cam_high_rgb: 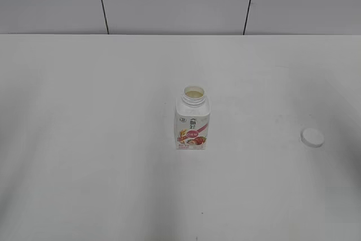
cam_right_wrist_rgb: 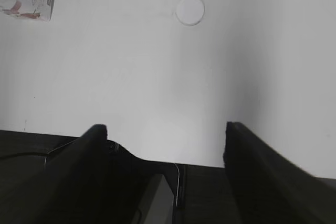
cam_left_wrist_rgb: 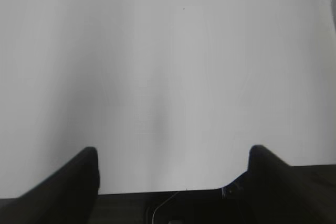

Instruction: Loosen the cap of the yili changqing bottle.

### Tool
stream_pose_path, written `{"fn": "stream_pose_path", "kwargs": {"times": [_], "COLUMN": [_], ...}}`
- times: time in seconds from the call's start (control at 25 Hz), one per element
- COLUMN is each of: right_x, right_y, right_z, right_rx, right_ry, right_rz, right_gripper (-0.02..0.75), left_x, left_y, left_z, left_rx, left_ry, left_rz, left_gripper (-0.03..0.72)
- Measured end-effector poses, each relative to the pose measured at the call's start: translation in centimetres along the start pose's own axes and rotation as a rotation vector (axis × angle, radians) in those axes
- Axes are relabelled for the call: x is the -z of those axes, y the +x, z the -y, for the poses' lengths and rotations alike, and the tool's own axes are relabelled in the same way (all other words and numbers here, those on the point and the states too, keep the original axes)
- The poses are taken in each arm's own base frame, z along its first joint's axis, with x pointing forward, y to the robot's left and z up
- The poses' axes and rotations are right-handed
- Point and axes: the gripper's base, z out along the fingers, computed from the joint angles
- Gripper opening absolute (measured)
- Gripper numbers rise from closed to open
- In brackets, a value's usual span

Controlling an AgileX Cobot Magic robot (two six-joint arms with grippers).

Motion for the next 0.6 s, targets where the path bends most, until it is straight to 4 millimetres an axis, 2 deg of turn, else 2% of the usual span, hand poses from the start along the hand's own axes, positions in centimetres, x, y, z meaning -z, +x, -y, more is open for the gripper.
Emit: {"fn": "stream_pose_path", "kwargs": {"times": [0.16, 0.32, 0.6], "right_x": [1.5, 1.7, 1.5], "right_y": [4.2, 7.6, 12.9], "right_z": [-0.3, -0.2, -0.4], "right_rx": [0.033, 0.065, 0.115], "right_ry": [0.018, 0.052, 0.074], "right_rz": [0.082, 0.130, 0.297], "right_gripper": [0.545, 0.545, 0.545], "left_x": [1.8, 2.9, 4.4], "left_y": [2.7, 5.0, 6.6], "left_z": [-0.8, -1.6, -2.2], "left_rx": [0.027, 0.039, -0.005], "left_ry": [0.050, 0.080, 0.107], "left_rz": [0.113, 0.212, 0.357], "left_gripper": [0.531, 0.531, 0.509]}}
